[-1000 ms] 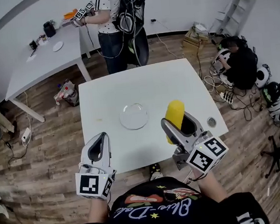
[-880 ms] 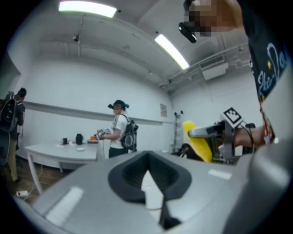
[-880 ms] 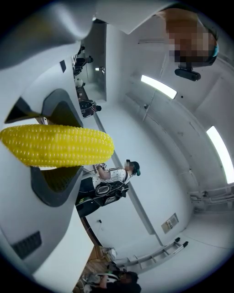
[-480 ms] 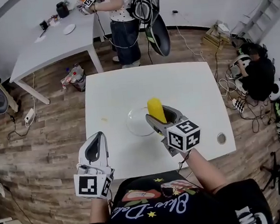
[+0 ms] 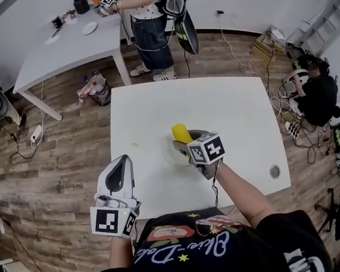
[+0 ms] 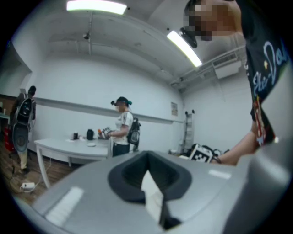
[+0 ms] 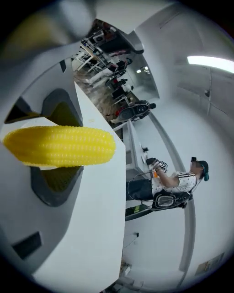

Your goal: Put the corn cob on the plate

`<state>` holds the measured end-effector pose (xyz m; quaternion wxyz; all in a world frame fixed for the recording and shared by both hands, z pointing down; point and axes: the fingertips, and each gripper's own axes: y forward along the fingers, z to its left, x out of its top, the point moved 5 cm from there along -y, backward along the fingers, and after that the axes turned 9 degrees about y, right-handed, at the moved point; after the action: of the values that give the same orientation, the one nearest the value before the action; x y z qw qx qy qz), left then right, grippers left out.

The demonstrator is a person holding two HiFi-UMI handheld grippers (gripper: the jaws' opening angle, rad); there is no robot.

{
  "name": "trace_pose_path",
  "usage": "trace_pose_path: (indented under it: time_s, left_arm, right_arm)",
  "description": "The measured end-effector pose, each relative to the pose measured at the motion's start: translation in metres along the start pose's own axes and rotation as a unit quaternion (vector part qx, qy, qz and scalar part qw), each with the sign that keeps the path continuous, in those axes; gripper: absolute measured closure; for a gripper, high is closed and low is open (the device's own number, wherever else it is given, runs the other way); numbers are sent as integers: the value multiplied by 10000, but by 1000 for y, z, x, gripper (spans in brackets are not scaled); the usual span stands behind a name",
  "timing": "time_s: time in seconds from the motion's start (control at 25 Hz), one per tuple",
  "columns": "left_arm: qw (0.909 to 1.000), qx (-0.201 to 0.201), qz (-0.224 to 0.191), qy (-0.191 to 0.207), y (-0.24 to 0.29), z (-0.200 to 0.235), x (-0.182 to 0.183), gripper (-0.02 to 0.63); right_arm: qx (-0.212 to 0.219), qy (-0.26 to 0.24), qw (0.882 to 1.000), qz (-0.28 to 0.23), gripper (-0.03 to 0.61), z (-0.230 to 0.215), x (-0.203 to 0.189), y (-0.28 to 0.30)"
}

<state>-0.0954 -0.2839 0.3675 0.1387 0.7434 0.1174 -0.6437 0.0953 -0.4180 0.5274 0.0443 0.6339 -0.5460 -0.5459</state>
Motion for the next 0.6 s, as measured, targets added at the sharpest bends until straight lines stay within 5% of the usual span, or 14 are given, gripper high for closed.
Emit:
trace_pose_path:
  time_s: [0.6]
  left_arm:
    - [9984,529,148,-125,-24,27,-9,617]
  right_arm:
    - [-233,-962,9867,1287,314,12,-13,50]
